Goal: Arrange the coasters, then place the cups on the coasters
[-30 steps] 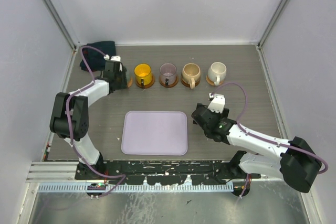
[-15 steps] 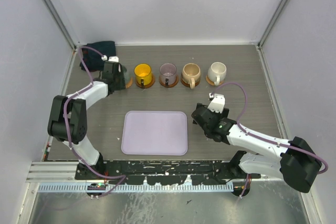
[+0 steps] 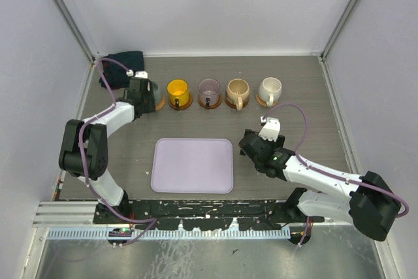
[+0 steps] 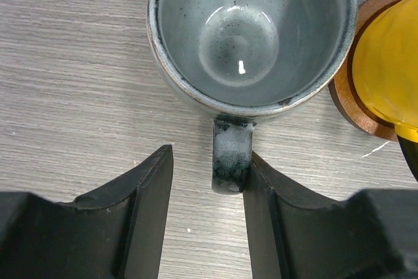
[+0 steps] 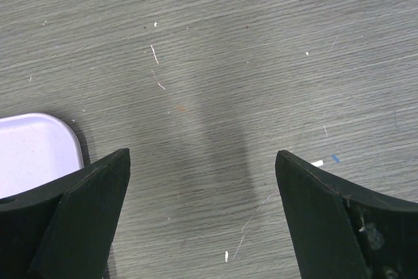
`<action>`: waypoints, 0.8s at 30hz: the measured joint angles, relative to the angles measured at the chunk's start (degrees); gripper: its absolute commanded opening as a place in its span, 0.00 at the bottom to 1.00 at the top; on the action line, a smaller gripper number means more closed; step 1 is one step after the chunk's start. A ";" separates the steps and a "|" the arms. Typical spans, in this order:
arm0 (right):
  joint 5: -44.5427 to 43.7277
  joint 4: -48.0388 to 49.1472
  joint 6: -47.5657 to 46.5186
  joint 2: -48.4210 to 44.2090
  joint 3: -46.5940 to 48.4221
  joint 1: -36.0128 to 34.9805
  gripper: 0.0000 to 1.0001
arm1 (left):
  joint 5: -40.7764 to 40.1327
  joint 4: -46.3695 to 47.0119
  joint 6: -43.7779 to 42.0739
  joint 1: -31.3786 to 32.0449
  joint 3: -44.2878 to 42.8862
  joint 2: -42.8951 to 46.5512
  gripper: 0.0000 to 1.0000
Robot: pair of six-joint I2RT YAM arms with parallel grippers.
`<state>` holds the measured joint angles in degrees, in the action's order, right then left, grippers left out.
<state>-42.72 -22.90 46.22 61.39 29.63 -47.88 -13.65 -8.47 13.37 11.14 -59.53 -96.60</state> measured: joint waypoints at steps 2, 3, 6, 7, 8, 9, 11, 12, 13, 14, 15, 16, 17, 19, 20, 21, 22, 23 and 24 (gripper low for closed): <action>0.02 0.00 0.02 0.00 -0.02 0.00 0.97 | -0.09 0.00 -0.22 0.00 0.07 0.02 0.47; 0.04 0.00 0.04 0.00 -0.02 0.00 0.97 | -0.13 -0.02 -0.33 0.00 0.17 0.09 0.47; 0.07 0.00 0.04 0.00 -0.02 0.00 0.96 | -0.63 -0.13 -0.48 0.00 0.33 0.24 0.47; 0.09 0.00 0.04 0.00 -0.02 0.00 0.97 | -0.74 -0.15 -0.52 0.00 0.33 0.24 0.47; 0.15 0.00 0.07 0.00 -0.02 0.00 0.97 | -0.92 -0.17 -0.55 0.00 0.35 0.26 0.47; 0.20 0.00 0.07 0.00 -0.02 0.00 0.97 | -1.03 -0.20 -0.55 0.00 0.37 0.28 0.47; 0.26 0.00 0.07 0.00 -0.02 0.00 0.97 | -1.16 -0.26 -0.55 0.00 0.44 0.37 0.47; 0.28 0.00 0.09 0.00 -0.04 0.00 0.97 | -1.16 -0.33 -0.55 0.00 0.50 0.42 0.47; 0.31 0.00 0.13 0.00 -0.04 0.00 0.97 | -1.16 -0.35 -0.57 0.00 0.52 0.50 0.47; 0.35 0.00 0.17 0.00 -0.04 0.00 0.97 | -1.14 -0.37 -0.57 0.00 0.55 0.52 0.48; 0.37 0.00 0.20 0.00 -0.07 0.00 0.97 | -1.14 -0.37 -0.57 0.00 0.55 0.57 0.48; 0.39 0.00 0.22 0.00 -0.07 0.00 0.97 | -1.09 -0.37 -0.57 0.00 0.59 0.61 0.49; 0.37 0.00 0.22 0.00 -0.07 0.00 0.97 | -1.05 -0.37 -0.57 0.00 0.63 0.66 0.49; 0.37 0.00 0.22 0.00 -0.07 0.00 0.97 | -0.39 -0.37 -0.52 0.00 0.76 0.90 0.51; 0.37 0.00 0.22 0.00 -0.07 0.00 0.97 | 0.02 -0.37 -0.48 0.00 0.81 1.07 0.52; 0.35 0.00 0.22 0.00 -0.07 0.00 0.99 | 0.50 -0.37 -0.35 0.00 0.81 1.25 0.54; 0.31 0.00 0.22 0.00 -0.07 0.00 1.00 | 1.07 -0.37 -0.22 0.00 0.83 1.60 0.55; 0.20 0.00 0.17 0.00 -0.07 0.00 1.00 | 1.55 -0.39 -0.09 0.00 0.85 2.05 0.56; -0.02 0.00 0.07 0.00 -0.07 0.00 1.00 | 1.92 -0.39 0.17 0.00 0.85 2.58 0.56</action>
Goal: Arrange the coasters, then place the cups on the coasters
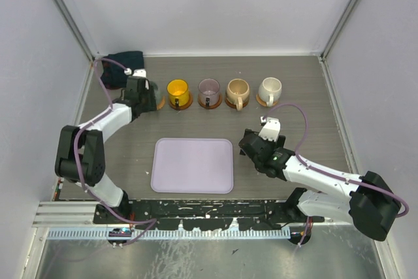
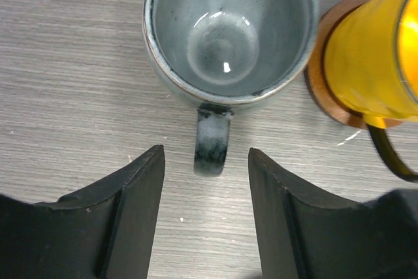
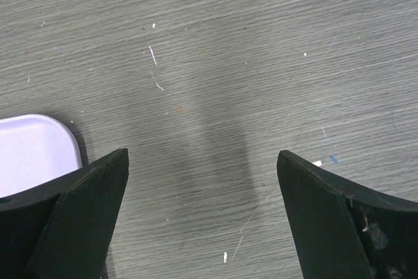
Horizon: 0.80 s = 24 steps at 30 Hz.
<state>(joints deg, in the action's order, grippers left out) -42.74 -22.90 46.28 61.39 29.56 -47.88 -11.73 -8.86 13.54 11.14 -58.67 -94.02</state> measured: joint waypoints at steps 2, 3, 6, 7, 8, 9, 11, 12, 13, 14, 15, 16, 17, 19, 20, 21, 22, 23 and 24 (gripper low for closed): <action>-0.68 0.00 -0.44 0.00 0.00 0.02 1.00 | 0.63 -0.02 0.50 0.00 0.00 1.79 0.57; -1.05 0.00 -0.72 0.00 0.04 0.09 1.00 | 0.76 -0.02 0.61 0.00 0.00 2.80 0.58; -2.73 -0.02 -2.16 0.00 0.79 1.11 1.00 | 0.96 -0.48 0.85 -0.02 0.00 6.86 0.66; -3.28 0.13 -2.86 0.00 1.27 1.84 1.00 | 0.94 -0.76 0.87 0.00 0.00 8.39 0.74; -3.69 0.37 -3.50 0.00 1.68 2.60 1.00 | 0.83 -1.11 0.96 0.00 0.00 10.08 0.83; -3.93 1.05 -4.61 -0.02 2.19 4.07 1.00 | 0.68 -1.57 1.16 -0.02 0.00 12.02 0.98; -4.07 2.40 -6.54 -0.17 2.78 6.78 1.00 | 0.31 -2.32 1.31 0.00 0.00 14.91 0.98; -4.04 3.19 -7.45 -0.42 2.89 8.22 1.00 | 0.07 -2.69 1.79 0.00 0.09 16.13 0.98; -3.91 3.85 -8.52 -0.76 2.97 9.79 1.00 | -0.31 -2.91 2.16 -0.02 0.46 17.62 0.98; -3.76 4.55 -9.42 -1.16 3.02 11.37 1.00 | -0.70 -3.34 2.25 0.00 1.05 19.30 0.98; -3.58 5.31 -10.34 -1.62 3.04 13.05 1.00 | -1.18 -4.02 2.49 0.00 1.97 21.24 0.98; -3.41 5.79 -11.06 -2.10 3.06 14.62 1.00 | -1.64 -4.44 2.69 0.00 2.69 22.71 0.98; -3.32 6.16 -11.72 -2.64 3.08 15.96 1.00 | -2.19 -5.03 3.26 0.00 3.80 24.68 0.98; -3.17 6.47 -12.44 -4.11 3.08 18.56 1.00 | -3.06 -6.16 4.07 0.00 5.62 28.02 0.98; -3.17 6.62 -12.72 -5.27 3.06 19.93 1.00 | -3.19 -6.78 4.63 -0.02 6.75 29.90 0.98; -3.26 6.69 -12.98 -6.86 3.04 21.29 1.00 | -3.30 -7.43 5.07 -0.02 7.41 31.28 0.98; -3.43 6.84 -13.16 -8.83 2.86 22.58 1.00 | -3.28 -8.22 5.49 -0.02 7.93 32.44 0.98; -3.76 7.08 -13.27 -11.13 2.54 23.80 1.00 | -3.28 -9.53 6.25 -0.02 8.33 33.70 0.98; -4.15 7.10 -13.29 -13.18 2.25 24.70 1.00 | -3.26 -10.49 6.82 -0.02 8.44 34.53 0.98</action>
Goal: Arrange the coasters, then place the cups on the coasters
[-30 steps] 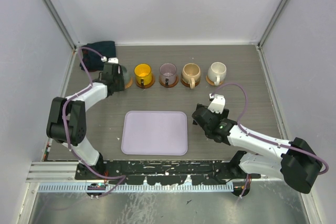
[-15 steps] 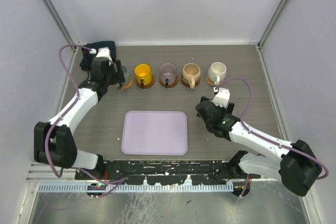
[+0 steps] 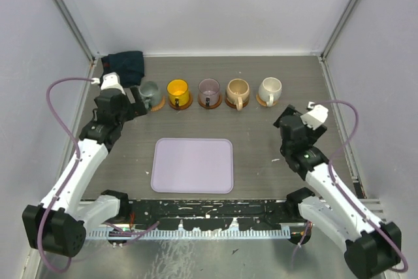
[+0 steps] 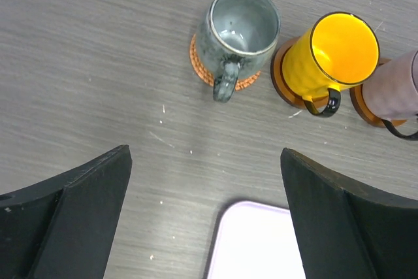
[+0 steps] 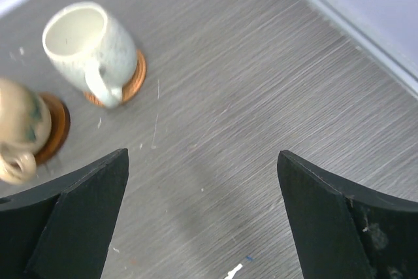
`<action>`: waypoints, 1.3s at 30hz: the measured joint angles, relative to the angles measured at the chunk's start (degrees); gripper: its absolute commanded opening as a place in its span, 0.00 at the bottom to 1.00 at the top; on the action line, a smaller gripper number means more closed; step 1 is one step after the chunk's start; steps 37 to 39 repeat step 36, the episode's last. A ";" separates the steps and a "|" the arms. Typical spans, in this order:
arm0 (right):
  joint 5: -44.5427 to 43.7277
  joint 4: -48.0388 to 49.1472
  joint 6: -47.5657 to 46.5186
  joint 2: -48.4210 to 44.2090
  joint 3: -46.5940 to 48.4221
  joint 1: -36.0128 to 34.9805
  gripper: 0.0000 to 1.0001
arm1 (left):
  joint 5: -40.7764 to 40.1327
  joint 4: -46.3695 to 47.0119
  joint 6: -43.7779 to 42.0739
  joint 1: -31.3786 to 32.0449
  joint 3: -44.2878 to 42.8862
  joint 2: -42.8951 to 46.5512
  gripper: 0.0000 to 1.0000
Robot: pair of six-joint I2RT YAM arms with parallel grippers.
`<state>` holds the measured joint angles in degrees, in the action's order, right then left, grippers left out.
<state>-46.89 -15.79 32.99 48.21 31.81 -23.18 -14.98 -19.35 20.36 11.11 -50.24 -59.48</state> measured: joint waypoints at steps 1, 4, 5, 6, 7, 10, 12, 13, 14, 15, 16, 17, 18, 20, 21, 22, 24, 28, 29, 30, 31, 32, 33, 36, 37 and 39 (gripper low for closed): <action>-0.55 0.00 0.00 -2.49 -0.42 0.92 1.00 | 0.00 -1.03 0.57 0.00 0.02 0.72 0.98; -2.29 -0.26 0.22 -9.84 -1.79 2.08 1.00 | -0.11 -4.37 3.06 0.00 0.37 3.74 0.98; -2.78 -0.52 0.35 -12.61 -2.27 2.10 1.00 | -0.28 -5.03 3.78 0.02 0.87 5.09 0.98; -3.02 -0.61 0.37 -14.05 -2.60 2.10 1.00 | -0.61 -5.51 4.50 0.02 1.70 6.80 0.98; -3.21 -0.72 0.42 -16.11 -2.89 2.10 1.00 | -1.20 -6.10 5.38 0.02 2.89 9.03 0.98; -3.65 -1.44 0.66 -19.12 -3.26 2.10 1.00 | -4.11 -7.30 6.95 0.02 6.32 15.39 0.98; -3.67 -2.27 0.98 -18.88 -3.26 2.10 1.00 | -6.86 -8.00 7.85 0.02 8.11 18.78 0.98; -3.67 -2.78 1.14 -18.49 -3.26 2.10 1.00 | -8.55 -8.66 8.61 0.02 8.74 20.20 0.98; -3.67 -3.21 1.25 -17.97 -3.26 2.10 1.00 | -9.92 -9.01 9.03 0.02 9.09 21.14 0.98; -3.67 -3.56 1.38 -17.38 -3.26 2.10 1.00 | -11.04 -9.18 9.33 0.02 9.29 21.84 0.98; -3.67 -3.80 1.40 -16.81 -3.26 2.10 1.00 | -12.28 -9.31 9.88 0.02 9.49 22.69 0.98; -3.67 -4.07 1.42 -16.26 -3.26 2.10 1.00 | -13.55 -9.31 10.38 0.02 9.79 23.52 0.98; -3.67 -4.24 1.44 -15.96 -3.26 2.10 1.00 | -14.27 -9.31 10.60 0.02 10.05 24.09 0.98; -3.69 -4.63 1.46 -15.58 -3.26 2.10 1.00 | -15.98 -9.29 11.28 0.02 11.04 25.59 0.98; -3.69 -4.76 1.46 -15.56 -3.26 2.10 1.00 | -16.57 -9.29 11.58 0.02 11.45 26.16 0.98; -3.78 -4.94 1.46 -15.58 -3.26 2.10 1.00 | -17.25 -9.29 11.85 0.02 12.02 26.99 0.98; -3.96 -5.07 1.49 -15.58 -3.26 2.10 1.00 | -18.03 -9.29 12.00 0.02 12.66 28.09 0.98; -4.31 -5.25 1.55 -15.87 -3.26 2.10 1.00 | -18.91 -9.25 11.98 0.02 13.03 28.83 0.98; -4.46 -5.27 1.55 -15.87 -3.26 2.10 1.00 | -19.06 -9.25 11.98 0.02 13.03 28.79 0.98; -4.52 -5.27 1.57 -15.87 -3.26 2.10 1.00 | -19.12 -9.25 11.96 0.02 13.03 28.72 0.98; -4.59 -5.27 1.57 -15.87 -3.26 2.10 1.00 | -19.19 -9.25 11.96 0.02 13.03 28.59 0.98; -4.66 -5.27 1.60 -15.87 -3.26 2.10 1.00 | -19.26 -9.25 11.93 0.02 13.03 28.46 0.98; -4.74 -5.27 1.57 -15.93 -3.26 2.10 1.00 | -19.30 -9.22 11.85 0.02 13.03 28.22 0.98; -4.98 -5.27 1.60 -16.04 -3.26 2.10 1.00 | -19.30 -9.25 11.78 0.02 13.03 27.19 0.98; -4.98 -5.27 1.60 -16.04 -3.26 2.10 1.00 | -19.30 -9.25 11.78 0.02 13.03 27.19 0.98; -4.98 -5.27 1.60 -16.04 -3.26 2.10 1.00 | -19.30 -9.25 11.78 0.02 13.03 27.19 0.98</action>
